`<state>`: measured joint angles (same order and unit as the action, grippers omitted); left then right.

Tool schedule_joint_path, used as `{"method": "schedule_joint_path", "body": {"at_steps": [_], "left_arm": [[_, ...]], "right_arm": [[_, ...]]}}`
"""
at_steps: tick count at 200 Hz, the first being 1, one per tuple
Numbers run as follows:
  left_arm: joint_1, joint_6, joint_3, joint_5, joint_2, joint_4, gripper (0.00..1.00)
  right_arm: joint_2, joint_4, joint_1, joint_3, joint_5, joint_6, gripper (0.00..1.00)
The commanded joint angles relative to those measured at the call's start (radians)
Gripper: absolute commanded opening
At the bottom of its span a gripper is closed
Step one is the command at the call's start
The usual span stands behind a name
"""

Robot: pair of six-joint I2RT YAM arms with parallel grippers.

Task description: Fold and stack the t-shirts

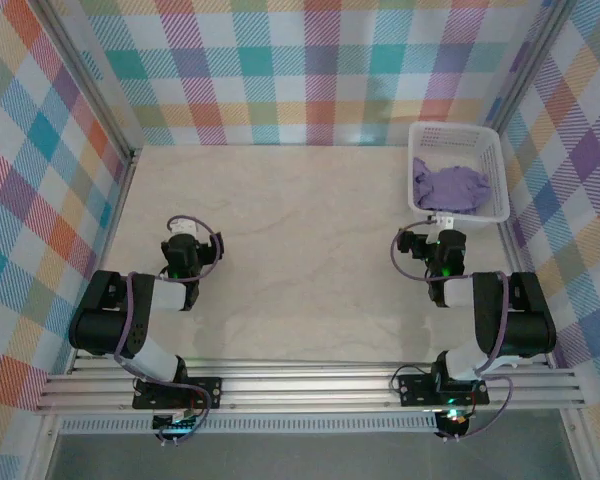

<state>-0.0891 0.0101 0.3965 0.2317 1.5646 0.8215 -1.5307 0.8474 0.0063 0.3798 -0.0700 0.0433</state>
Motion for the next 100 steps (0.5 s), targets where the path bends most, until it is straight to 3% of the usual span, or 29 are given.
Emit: {"method": "schedule_joint_path", "body": {"at_steps": [1, 100], "left_arm": [[0.006, -0.006, 0.007, -0.009, -0.004, 0.010, 1.00], [0.006, -0.005, 0.008, -0.009, -0.004, 0.010, 1.00]], "right_arm": [[-0.003, 0.018, 0.006, 0.013, -0.001, -0.006, 1.00], [-0.002, 0.020, 0.005, 0.011, -0.001, -0.006, 1.00]]}}
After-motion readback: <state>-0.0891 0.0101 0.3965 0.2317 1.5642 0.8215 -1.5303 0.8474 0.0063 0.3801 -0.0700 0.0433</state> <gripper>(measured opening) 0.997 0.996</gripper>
